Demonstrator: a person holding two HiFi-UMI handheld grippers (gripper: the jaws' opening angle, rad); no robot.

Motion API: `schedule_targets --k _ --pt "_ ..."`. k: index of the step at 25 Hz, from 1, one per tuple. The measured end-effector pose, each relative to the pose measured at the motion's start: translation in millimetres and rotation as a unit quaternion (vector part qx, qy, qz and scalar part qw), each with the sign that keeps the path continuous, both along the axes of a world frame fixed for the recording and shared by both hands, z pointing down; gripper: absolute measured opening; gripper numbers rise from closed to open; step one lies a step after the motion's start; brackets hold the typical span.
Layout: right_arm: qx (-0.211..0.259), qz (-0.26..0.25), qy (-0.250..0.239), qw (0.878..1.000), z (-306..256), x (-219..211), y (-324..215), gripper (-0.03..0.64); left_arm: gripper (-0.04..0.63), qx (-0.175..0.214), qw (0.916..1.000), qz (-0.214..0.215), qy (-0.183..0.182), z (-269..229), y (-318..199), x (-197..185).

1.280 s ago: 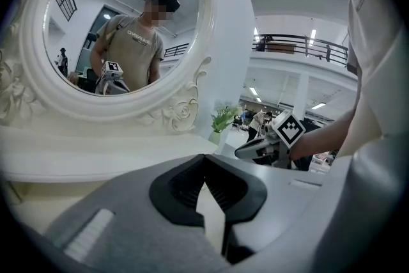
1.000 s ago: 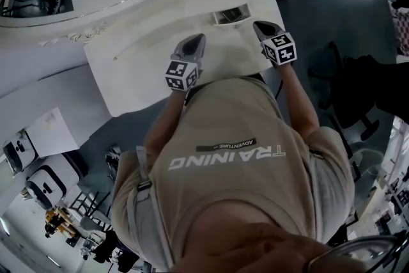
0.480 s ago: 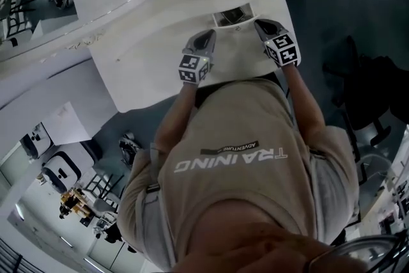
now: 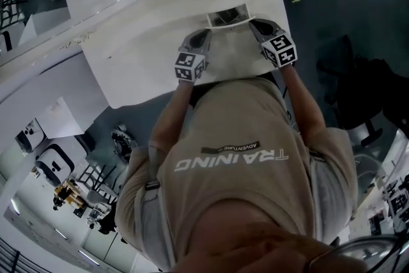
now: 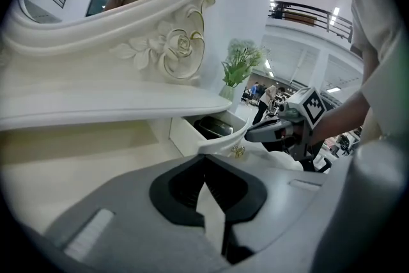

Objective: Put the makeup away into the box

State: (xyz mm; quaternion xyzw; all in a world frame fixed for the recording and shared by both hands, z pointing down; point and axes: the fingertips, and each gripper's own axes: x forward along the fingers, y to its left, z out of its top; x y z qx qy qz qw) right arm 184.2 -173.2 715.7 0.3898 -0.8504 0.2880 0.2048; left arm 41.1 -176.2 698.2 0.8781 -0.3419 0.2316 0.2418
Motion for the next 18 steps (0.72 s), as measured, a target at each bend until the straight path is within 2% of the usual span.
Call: schedule_targets --k 7,18 --pt "-0.001 -0.016 0.007 1.000 -1 0 -9 0.005 0.006 0.002 0.9998 -0.017 0.006 -2 -6 1" --pt "-0.005 -0.009 0.006 1.000 1 3 -36 0.004 0.006 0.011 0.9995 -0.028 0.002 -1 -25 4"
